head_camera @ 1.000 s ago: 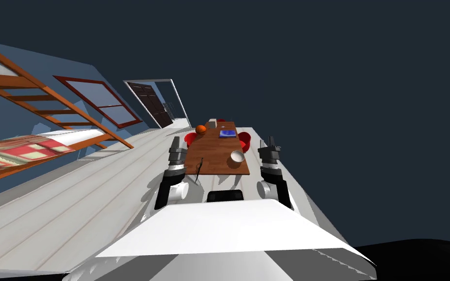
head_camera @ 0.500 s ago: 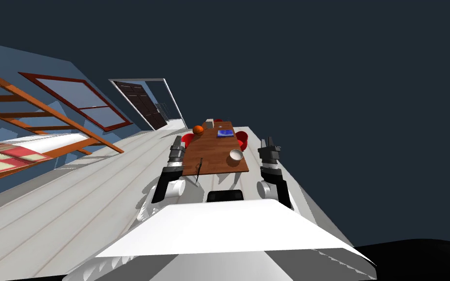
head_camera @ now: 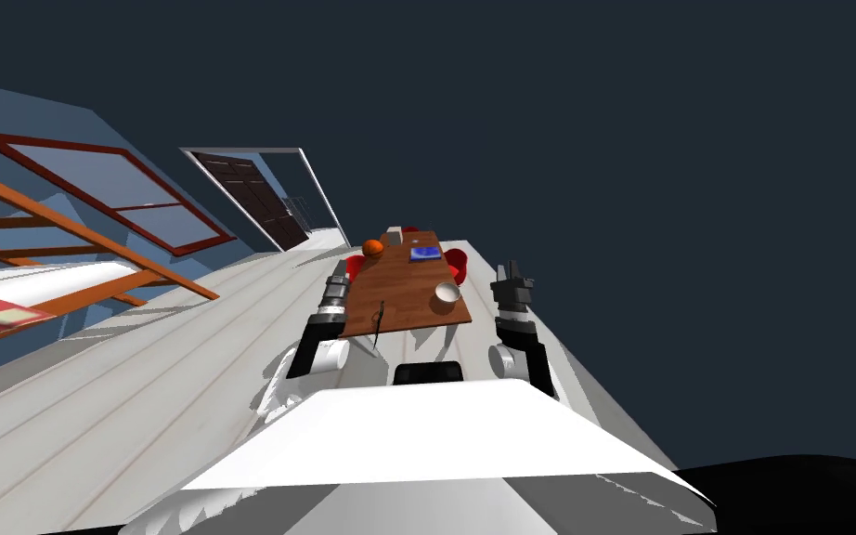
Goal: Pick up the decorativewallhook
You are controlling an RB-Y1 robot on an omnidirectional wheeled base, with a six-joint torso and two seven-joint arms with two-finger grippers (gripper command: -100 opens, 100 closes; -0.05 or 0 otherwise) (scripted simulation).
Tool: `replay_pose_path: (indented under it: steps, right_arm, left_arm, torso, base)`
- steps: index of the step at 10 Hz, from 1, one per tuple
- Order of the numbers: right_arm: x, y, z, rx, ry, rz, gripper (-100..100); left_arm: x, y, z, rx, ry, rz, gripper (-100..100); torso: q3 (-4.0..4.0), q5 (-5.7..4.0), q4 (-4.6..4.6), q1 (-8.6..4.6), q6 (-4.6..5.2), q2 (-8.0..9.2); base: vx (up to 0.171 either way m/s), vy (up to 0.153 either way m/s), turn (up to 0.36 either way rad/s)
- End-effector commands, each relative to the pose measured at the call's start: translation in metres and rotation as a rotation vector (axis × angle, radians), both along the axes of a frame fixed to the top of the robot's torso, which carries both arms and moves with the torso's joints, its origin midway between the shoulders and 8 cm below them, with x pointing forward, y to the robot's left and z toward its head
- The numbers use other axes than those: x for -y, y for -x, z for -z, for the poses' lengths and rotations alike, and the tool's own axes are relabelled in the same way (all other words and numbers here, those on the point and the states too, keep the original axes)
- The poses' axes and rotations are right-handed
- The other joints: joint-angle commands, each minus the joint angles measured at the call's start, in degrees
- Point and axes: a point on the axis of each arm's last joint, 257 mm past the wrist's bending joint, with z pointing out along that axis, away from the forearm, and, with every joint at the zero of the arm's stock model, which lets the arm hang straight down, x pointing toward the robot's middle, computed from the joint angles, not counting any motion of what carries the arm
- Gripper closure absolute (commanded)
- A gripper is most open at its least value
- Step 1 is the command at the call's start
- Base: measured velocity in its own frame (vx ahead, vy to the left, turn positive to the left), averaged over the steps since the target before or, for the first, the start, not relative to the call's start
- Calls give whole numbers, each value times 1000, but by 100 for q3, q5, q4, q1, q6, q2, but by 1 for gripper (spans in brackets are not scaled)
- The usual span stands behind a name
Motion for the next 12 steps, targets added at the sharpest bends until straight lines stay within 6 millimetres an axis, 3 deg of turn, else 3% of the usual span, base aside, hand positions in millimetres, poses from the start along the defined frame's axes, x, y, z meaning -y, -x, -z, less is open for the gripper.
replay_pose_path:
  steps: [1,4,9,11,12]
  right_arm:
    - [0,0,0,0,0,0,0]
    - [0,0,0,0,0,0,0]
    - [0,0,0,0,0,0,0]
    - [0,0,0,0,0,0,0]
    - [0,0,0,0,0,0,0]
  left_arm:
    - [-13,-7,8,-43,-40,-39,-100]
    - [-26,-14,20,-104,-73,-79,-100]
    - [-63,-28,47,-244,-173,-189,-100]
    - [-65,-28,53,-266,-169,-192,-100]
    - [-77,-31,61,-309,-201,-226,-100]
  torso:
    - [0,0,0,0,0,0]
    - [-1,1,0,5,2,-2]
    - [0,1,0,1,-1,-1]
    - [0,1,0,1,-2,-1]
    - [-4,-1,-1,-7,-3,-8]
  base:
    - [-28,51,-153]
    - [-25,47,-118]
    - [-33,43,-144]
    - [-18,26,-27]
    - [-20,27,-188]
